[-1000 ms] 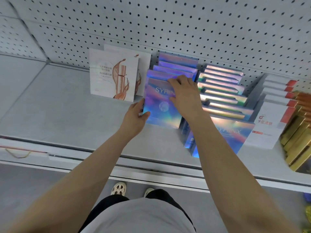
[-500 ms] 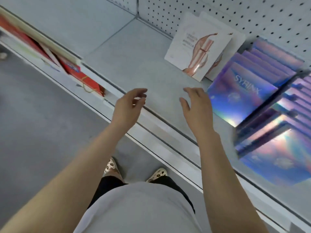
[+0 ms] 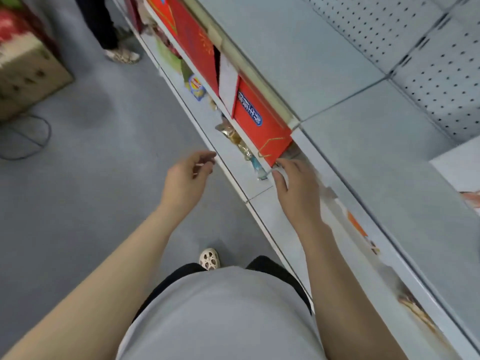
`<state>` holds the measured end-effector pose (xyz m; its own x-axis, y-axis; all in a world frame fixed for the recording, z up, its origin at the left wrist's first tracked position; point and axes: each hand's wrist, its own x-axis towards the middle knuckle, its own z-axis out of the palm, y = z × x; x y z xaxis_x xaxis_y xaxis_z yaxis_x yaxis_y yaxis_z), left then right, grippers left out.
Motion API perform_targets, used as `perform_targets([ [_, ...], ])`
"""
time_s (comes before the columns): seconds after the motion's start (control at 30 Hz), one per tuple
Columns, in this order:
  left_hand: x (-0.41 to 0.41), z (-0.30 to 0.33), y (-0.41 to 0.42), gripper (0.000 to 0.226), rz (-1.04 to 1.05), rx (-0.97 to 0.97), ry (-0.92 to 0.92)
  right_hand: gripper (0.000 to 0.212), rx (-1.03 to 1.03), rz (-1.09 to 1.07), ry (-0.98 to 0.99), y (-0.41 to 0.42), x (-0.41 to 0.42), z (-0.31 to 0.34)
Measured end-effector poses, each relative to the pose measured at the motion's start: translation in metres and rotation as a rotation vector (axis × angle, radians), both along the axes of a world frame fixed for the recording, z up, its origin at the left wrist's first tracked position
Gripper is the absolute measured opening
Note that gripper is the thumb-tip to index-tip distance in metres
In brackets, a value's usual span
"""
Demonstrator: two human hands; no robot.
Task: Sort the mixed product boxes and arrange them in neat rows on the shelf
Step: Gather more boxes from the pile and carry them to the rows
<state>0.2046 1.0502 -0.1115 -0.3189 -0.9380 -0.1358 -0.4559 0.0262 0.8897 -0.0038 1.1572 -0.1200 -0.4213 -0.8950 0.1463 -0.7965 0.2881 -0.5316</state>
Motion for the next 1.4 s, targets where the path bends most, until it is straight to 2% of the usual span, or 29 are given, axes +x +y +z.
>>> perform_targets([
  [0.3,0.064,-0.008,-0.113,0.026,0.194,0.06,-0.019,0.031,0.023,0.122,-0.035,-0.149,0.045,-0.003],
  [0.67,0.042,-0.002,-0.345,0.025,0.208,0.024,-0.064,0.03,-0.029,0.125,-0.07,-0.39,0.024,-0.006],
  [0.83,0.02,0.018,-0.452,0.025,0.174,-0.044,-0.065,0.03,-0.052,0.11,-0.034,-0.498,0.0,0.011],
  [1.0,-0.004,0.018,-0.539,0.024,0.138,-0.056,-0.036,0.03,-0.071,0.012,-0.008,-0.569,-0.025,0.013],
  [1.23,-0.04,-0.004,-0.679,0.026,-0.047,-0.042,-0.012,0.03,-0.014,-0.211,-0.021,-0.651,-0.047,-0.008],
  [1.4,-0.064,0.0,-0.793,0.026,-0.218,-0.1,-0.06,0.032,-0.02,-0.345,-0.021,-0.741,-0.061,0.002],
])
